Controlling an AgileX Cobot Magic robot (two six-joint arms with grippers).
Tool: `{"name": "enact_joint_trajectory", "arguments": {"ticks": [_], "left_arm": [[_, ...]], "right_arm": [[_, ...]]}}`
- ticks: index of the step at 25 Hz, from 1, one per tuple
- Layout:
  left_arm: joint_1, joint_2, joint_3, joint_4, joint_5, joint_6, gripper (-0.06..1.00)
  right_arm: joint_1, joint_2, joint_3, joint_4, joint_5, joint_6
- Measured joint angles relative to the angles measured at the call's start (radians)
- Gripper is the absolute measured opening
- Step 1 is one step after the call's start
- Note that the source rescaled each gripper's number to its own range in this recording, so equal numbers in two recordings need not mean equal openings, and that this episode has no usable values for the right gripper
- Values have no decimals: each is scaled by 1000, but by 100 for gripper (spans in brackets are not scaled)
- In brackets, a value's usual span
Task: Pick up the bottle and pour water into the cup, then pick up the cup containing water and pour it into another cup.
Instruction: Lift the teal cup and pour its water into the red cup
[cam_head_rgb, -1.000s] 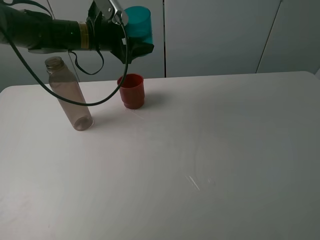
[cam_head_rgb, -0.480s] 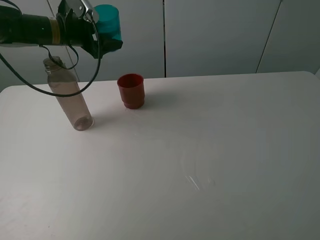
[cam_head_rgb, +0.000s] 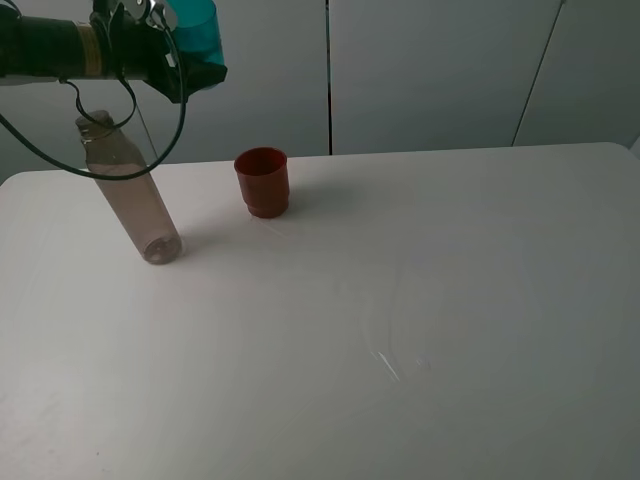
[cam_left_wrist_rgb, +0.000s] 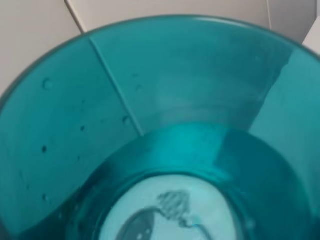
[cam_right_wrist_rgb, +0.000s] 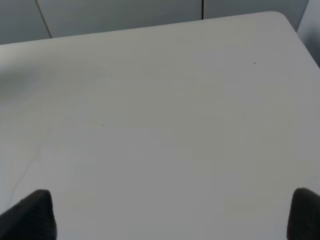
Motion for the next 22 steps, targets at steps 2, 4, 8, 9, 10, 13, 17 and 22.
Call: {"name": "enact_joint_trajectory", "arguments": {"ticks": [2, 4, 8, 9, 10, 13, 17, 22], "left_arm": [[-5, 0, 0, 0, -10, 0, 15], [-11, 0, 0, -5, -14, 0, 15], [-29, 0, 0, -12, -18, 0, 15], [-31, 0, 0, -14, -18, 0, 15], [-38, 0, -2, -14, -19, 0, 15], [-44, 0, -37, -14, -19, 0, 15], [-46, 2, -85, -17, -7, 0, 15], [-46, 60, -149, -17, 3, 0, 15]], "right_arm": [[0, 0, 0, 0, 0, 0], [0, 0, 0, 0, 0, 0], [0, 0, 0, 0, 0, 0], [0, 0, 0, 0, 0, 0], [0, 0, 0, 0, 0, 0], [0, 0, 0, 0, 0, 0], [0, 0, 0, 0, 0, 0], [0, 0, 0, 0, 0, 2]]}}
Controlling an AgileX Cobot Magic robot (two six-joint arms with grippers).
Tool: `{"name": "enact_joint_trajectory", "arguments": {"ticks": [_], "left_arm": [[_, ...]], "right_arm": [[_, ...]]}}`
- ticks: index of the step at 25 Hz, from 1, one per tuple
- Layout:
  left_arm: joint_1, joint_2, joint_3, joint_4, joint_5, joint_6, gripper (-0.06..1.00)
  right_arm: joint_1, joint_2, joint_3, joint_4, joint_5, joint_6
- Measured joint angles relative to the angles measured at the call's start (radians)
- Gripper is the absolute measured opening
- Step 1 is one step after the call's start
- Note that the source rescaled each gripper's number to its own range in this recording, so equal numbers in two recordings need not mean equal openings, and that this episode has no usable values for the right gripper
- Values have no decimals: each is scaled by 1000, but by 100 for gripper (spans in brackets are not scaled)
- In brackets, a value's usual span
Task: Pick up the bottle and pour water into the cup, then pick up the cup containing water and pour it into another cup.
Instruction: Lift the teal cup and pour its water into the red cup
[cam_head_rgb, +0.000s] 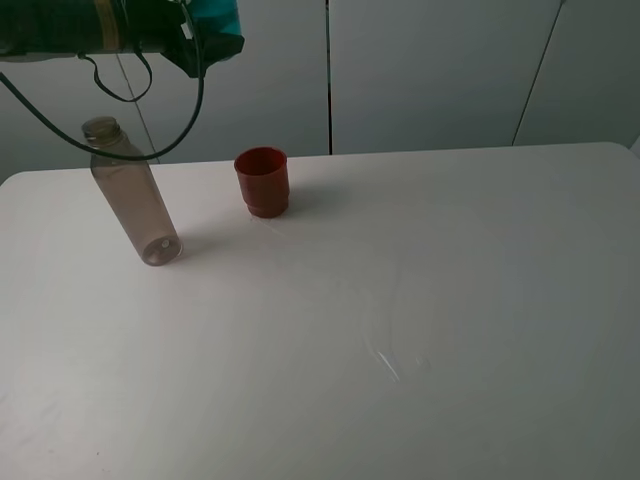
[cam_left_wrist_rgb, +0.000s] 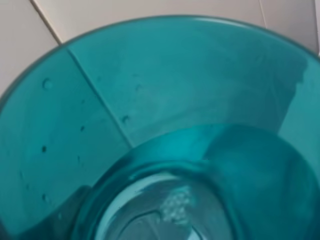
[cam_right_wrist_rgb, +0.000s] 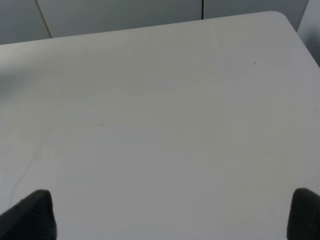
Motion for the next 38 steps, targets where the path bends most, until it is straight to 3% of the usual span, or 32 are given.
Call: {"name": "enact_joint_trajectory", "arguments": {"ticks": [7, 14, 20, 38], "left_arm": [[0, 102, -101, 3, 28, 11, 15], [-2, 108, -109, 12, 97, 118, 15], [-2, 110, -109, 60, 139, 134, 15], [-2, 174, -109, 81, 83, 161, 15]], "right_arm": [[0, 0, 0, 0, 0, 0], [0, 0, 0, 0, 0, 0], [0, 0, 0, 0, 0, 0], [0, 0, 0, 0, 0, 0]]}}
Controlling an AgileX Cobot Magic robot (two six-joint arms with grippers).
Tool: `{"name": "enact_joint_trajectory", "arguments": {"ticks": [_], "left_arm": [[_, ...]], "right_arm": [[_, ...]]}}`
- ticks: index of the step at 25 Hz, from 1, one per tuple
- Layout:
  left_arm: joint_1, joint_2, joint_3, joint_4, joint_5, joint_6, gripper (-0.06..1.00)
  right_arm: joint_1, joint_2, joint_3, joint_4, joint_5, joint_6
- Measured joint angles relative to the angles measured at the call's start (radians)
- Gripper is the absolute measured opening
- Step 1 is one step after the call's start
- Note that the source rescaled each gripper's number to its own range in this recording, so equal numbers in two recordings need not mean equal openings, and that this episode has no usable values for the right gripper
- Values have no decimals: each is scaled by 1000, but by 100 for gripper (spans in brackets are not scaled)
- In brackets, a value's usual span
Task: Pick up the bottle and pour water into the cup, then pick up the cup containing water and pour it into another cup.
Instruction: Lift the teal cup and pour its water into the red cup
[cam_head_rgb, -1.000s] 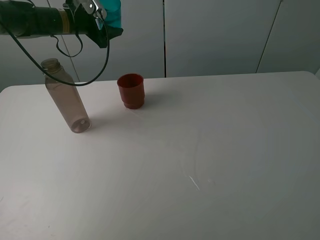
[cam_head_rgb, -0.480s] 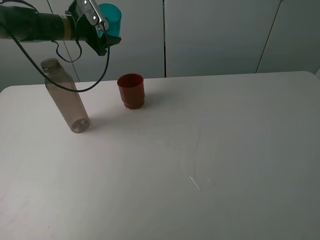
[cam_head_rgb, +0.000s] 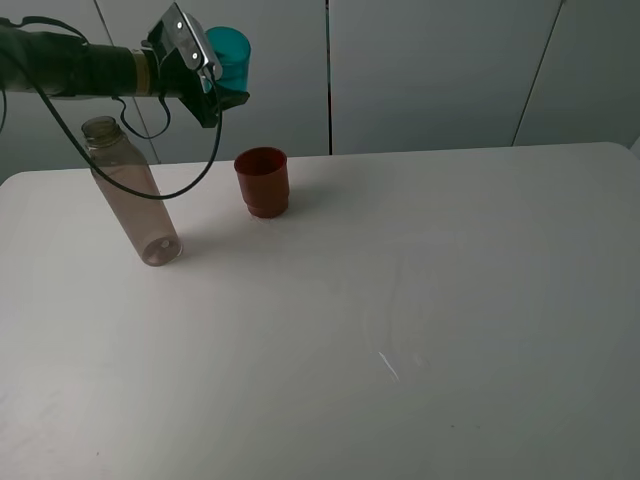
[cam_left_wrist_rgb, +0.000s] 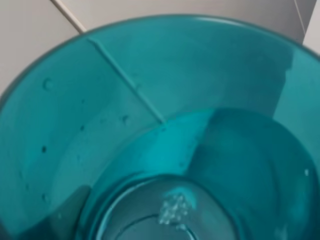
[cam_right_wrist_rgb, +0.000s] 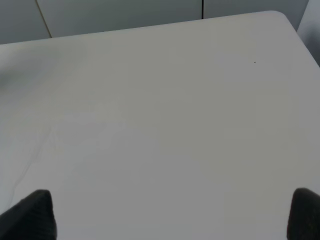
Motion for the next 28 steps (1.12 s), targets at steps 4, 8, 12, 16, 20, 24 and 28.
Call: {"name": "enact_joint_trajectory", "arguments": {"ticks": [4, 8, 12, 16, 20, 24, 28], "left_arm": [[0, 0, 0, 24, 9, 9, 15], [0, 0, 0, 24, 14, 23, 15], [0, 0, 0, 54, 14, 23, 15], [0, 0, 0, 88, 14, 25, 15], [0, 0, 0, 101, 15, 47, 15], [0, 0, 0, 123, 15, 59, 15], [0, 1, 0, 141, 15, 79, 15]], "right_arm": [[0, 0, 0, 0, 0, 0], [0, 0, 0, 0, 0, 0], [0, 0, 0, 0, 0, 0], [0, 0, 0, 0, 0, 0], [0, 0, 0, 0, 0, 0], [0, 0, 0, 0, 0, 0], [0, 0, 0, 0, 0, 0]]}}
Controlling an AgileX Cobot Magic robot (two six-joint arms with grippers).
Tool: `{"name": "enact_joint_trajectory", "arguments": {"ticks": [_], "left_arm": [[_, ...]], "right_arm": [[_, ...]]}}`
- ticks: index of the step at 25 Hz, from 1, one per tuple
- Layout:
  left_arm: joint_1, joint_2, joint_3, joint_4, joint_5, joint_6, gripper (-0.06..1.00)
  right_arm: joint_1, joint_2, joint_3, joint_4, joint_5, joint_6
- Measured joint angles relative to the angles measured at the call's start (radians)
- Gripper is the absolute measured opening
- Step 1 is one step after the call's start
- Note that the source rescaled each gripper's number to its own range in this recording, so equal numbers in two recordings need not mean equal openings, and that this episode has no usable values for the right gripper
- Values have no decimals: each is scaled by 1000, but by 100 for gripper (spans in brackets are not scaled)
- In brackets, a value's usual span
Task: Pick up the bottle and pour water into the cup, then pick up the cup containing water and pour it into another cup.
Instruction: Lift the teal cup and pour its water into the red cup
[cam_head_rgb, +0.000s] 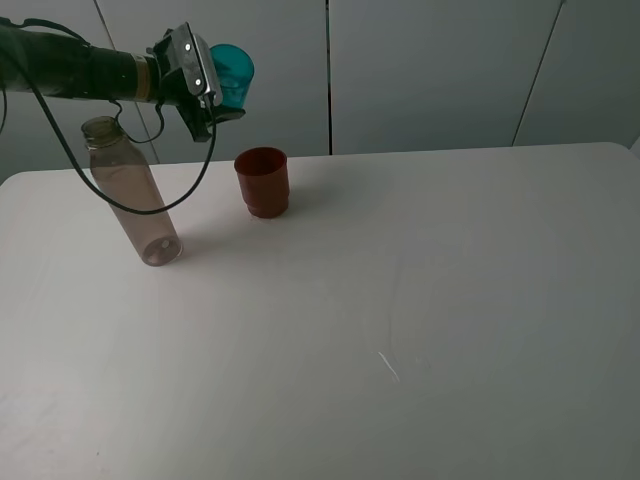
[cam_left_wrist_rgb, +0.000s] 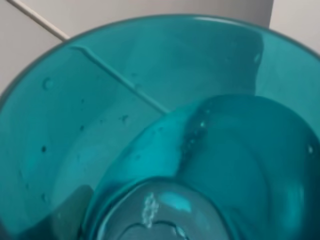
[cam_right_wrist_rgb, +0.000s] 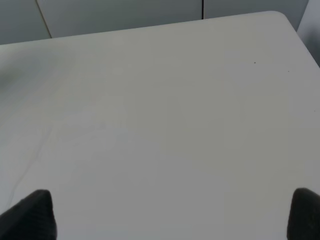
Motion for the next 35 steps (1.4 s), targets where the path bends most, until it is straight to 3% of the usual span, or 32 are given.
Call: {"name": "enact_joint_trajectory", "arguments": {"ticks": [7, 21, 35], "left_arm": [[-14, 0, 0, 85, 12, 24, 14], [-38, 0, 0, 87, 70, 34, 14], [-36, 0, 0, 87, 138, 114, 14]], "right_arm": [[0, 0, 0, 0, 0, 0], [0, 0, 0, 0, 0, 12], [0, 0, 0, 0, 0, 12]]}}
